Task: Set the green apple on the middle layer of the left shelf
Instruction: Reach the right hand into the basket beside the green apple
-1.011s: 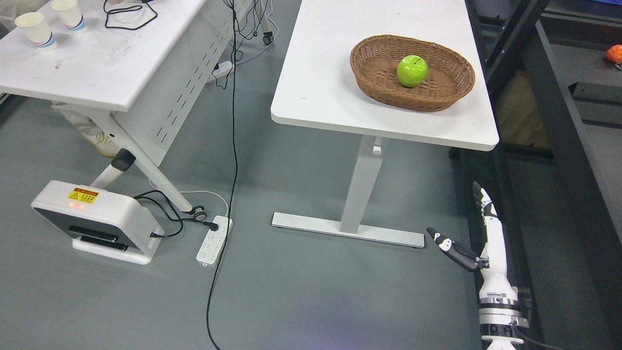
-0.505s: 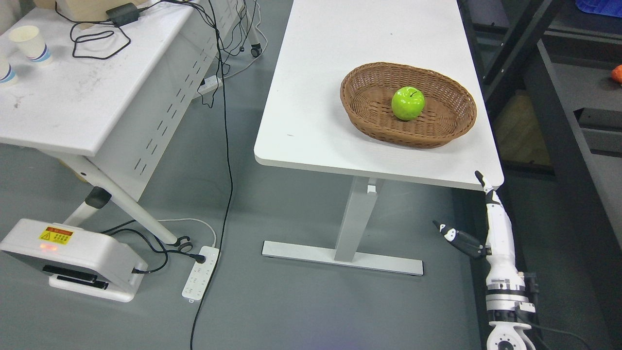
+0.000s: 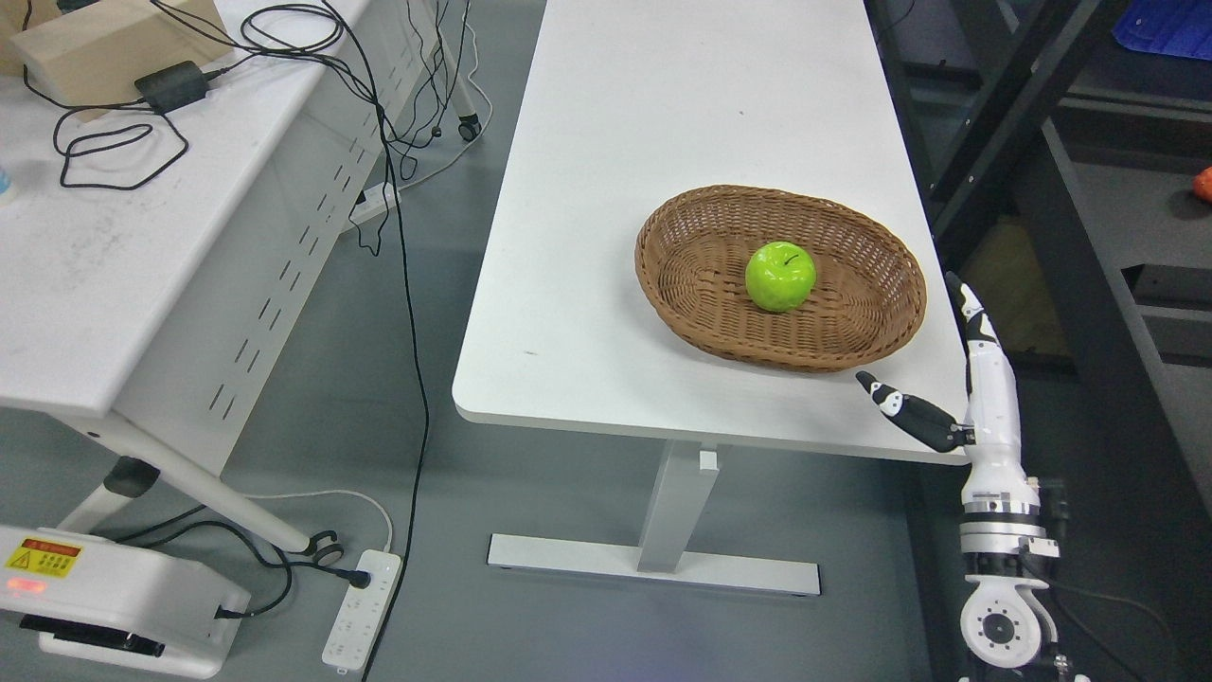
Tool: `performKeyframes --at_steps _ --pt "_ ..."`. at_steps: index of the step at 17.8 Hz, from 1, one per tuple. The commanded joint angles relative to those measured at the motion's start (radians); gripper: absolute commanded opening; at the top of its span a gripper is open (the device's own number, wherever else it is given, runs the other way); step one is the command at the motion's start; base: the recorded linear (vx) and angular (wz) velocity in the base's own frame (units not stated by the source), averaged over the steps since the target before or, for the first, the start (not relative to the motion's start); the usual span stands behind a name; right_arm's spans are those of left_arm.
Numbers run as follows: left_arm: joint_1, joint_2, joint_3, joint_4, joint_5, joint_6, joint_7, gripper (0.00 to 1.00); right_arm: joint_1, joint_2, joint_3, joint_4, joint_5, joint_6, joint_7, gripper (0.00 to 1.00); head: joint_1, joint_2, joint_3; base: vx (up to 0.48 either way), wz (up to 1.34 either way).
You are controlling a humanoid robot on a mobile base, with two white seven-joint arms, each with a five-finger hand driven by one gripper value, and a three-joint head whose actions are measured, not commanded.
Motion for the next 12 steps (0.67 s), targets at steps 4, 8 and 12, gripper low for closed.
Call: performKeyframes --at_steps 4,8,12 --pt "0.001 0.017 0.000 0.000 0.000 -0.001 0.000 1.00 -0.030 -0.016 0.050 -0.016 -0.008 -0.008 0.121 0.99 0.0000 0.000 0.000 0.247 -0.04" --pt "-0.001 0.017 0.000 0.000 0.000 -0.001 0.000 1.00 -0.013 -0.020 0.084 -0.018 -0.008 -0.004 0.184 0.99 0.0000 0.000 0.000 0.194 0.02" --pt "-0.001 0.017 0.000 0.000 0.000 -0.001 0.000 1.00 0.005 -0.057 0.150 -0.016 0.011 -0.009 0.184 0.99 0.0000 0.000 0.000 0.163 0.05"
